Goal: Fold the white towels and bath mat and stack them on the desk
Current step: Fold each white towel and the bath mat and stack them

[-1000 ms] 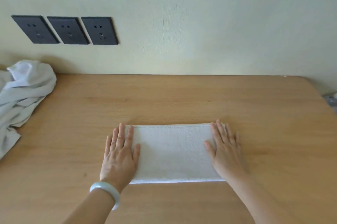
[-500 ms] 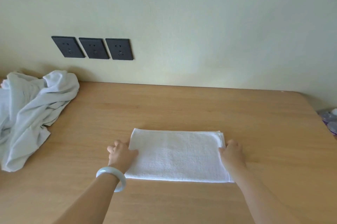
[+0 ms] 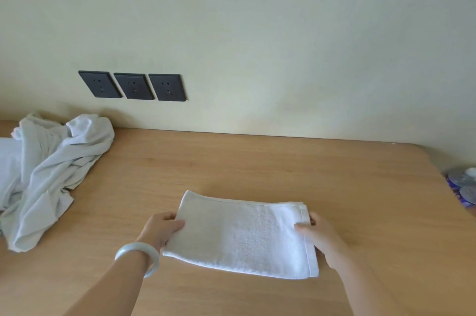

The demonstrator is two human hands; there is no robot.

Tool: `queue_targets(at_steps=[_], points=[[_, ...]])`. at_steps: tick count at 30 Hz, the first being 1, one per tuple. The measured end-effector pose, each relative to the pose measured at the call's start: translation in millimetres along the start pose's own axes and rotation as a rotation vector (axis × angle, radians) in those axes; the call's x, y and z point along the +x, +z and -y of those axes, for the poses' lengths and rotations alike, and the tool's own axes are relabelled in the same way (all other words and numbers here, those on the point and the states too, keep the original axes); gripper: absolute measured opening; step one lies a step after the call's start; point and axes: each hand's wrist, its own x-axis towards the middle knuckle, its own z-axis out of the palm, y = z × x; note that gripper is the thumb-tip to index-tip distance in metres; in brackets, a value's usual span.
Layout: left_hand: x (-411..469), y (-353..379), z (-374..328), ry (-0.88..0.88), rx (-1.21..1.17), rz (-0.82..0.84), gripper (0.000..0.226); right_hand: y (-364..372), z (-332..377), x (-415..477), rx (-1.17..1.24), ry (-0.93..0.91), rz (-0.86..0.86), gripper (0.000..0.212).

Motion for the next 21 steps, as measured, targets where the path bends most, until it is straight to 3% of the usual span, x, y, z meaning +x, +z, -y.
queue_targets(at_steps=[8, 14, 21], points=[[-33.2, -66.9, -19.6, 0.148, -0.152, -0.06, 0.014, 51.3, 82.3, -40.5, -0.036, -0.369, -0.096, 0.003], [-69.0, -188.8, -6.8, 0.246, -0.3, -0.185, 0.02, 148.2, 152.7, -86.0, 0.012, -0.476, -0.052, 0.009], [-103.9, -340.0, 50.6, 0.322, -0.337, -0.293, 0.011, 280.4, 181.1, -163.5, 0.029, -0.537, 0.027, 0.014]])
